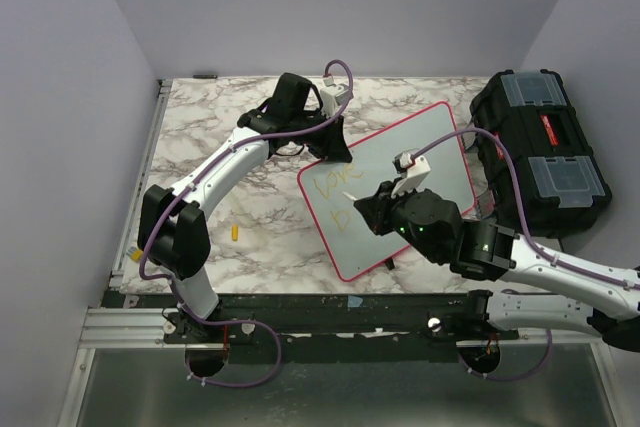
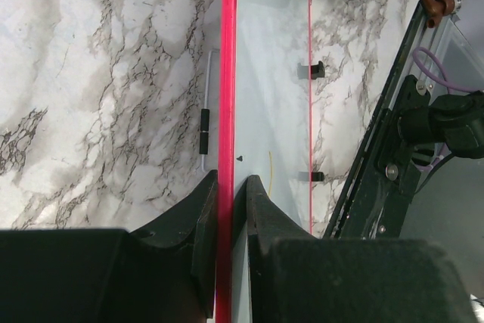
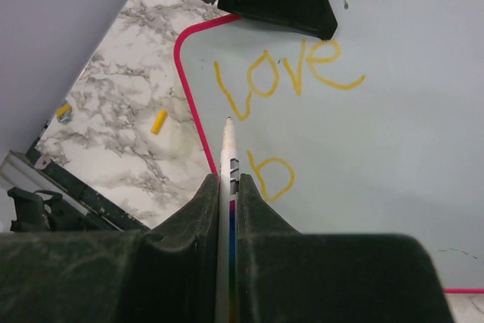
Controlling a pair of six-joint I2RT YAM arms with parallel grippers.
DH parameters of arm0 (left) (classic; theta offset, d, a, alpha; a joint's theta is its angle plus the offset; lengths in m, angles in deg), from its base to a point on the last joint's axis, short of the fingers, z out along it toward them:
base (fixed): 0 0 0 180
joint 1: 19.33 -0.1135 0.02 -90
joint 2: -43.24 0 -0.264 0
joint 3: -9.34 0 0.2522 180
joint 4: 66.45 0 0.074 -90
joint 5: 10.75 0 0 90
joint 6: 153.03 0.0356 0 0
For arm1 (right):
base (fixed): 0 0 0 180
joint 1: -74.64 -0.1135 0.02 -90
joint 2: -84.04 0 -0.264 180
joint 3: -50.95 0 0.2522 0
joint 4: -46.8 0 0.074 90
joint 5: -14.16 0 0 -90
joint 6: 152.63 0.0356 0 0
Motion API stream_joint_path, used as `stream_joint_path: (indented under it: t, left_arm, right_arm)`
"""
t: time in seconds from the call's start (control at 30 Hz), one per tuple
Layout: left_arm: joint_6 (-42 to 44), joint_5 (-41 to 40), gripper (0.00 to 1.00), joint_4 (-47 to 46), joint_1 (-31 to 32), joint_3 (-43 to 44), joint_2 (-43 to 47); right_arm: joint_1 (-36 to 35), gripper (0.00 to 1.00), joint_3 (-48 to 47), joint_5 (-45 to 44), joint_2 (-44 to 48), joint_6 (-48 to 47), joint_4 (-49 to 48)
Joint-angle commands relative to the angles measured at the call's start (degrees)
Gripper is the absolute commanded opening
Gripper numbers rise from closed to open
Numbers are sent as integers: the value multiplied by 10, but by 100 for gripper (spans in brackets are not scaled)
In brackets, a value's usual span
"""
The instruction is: Write a sentence on the whiteboard
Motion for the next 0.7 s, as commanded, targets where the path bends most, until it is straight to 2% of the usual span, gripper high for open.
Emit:
stream_joint_path:
  t: [0.0,0.67]
  left_arm:
    - [41,-23,0,-11,6,-4,3]
    - [40,-25,0,-12,6,-8,3]
  right_arm:
    - [1,1,6,-48,-7,6,0]
    - [1,1,36,-66,-32,39,58]
